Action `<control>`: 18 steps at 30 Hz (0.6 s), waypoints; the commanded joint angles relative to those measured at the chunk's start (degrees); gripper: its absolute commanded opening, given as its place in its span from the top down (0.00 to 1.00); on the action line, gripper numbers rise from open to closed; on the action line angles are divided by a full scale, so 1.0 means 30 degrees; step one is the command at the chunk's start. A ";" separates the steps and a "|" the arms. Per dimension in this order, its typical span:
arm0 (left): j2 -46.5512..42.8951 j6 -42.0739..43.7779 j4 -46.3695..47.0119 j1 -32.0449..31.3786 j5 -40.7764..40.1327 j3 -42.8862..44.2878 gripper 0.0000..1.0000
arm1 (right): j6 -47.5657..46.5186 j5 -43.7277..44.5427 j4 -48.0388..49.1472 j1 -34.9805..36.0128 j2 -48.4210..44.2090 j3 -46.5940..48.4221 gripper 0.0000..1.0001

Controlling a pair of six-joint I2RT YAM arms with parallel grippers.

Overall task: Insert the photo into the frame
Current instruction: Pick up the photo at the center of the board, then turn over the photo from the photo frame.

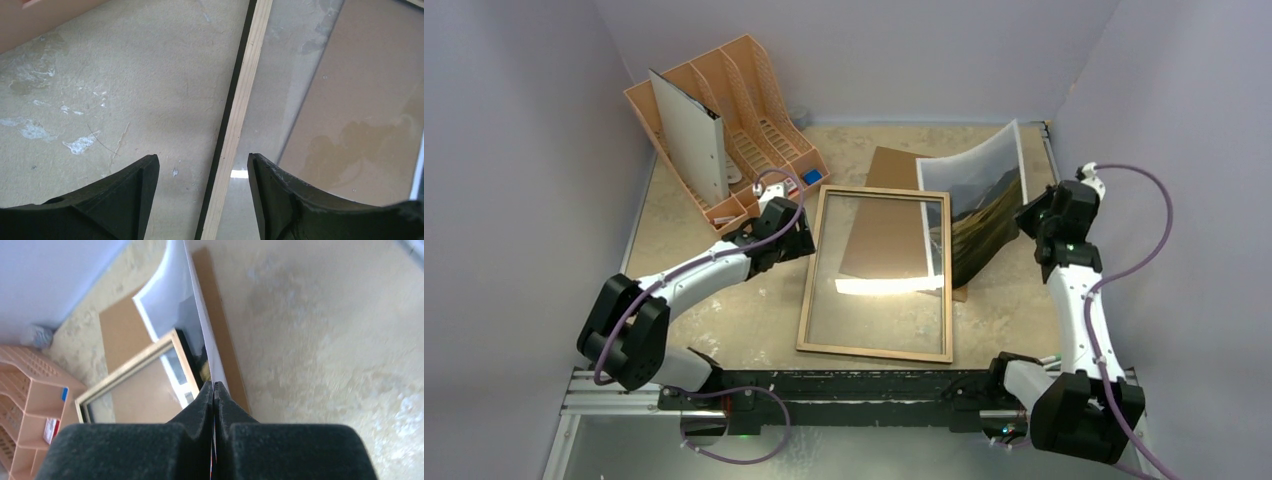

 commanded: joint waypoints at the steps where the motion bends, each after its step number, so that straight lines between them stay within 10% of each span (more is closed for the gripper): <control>1: -0.0636 -0.0394 -0.0236 0.0269 0.0392 -0.0569 0.31 | -0.2048 0.2507 -0.0936 0.0006 0.0457 0.3567 1.00; 11: 0.0380 -0.0565 -0.1174 0.0445 0.0779 -0.1466 0.35 | -0.4849 0.1835 -0.3836 0.0848 0.0796 0.8330 1.00; 18: 0.0347 -0.0591 0.0656 0.0430 0.3206 -0.2398 0.46 | -0.5408 0.2278 -0.6126 0.5846 0.1630 0.9977 1.00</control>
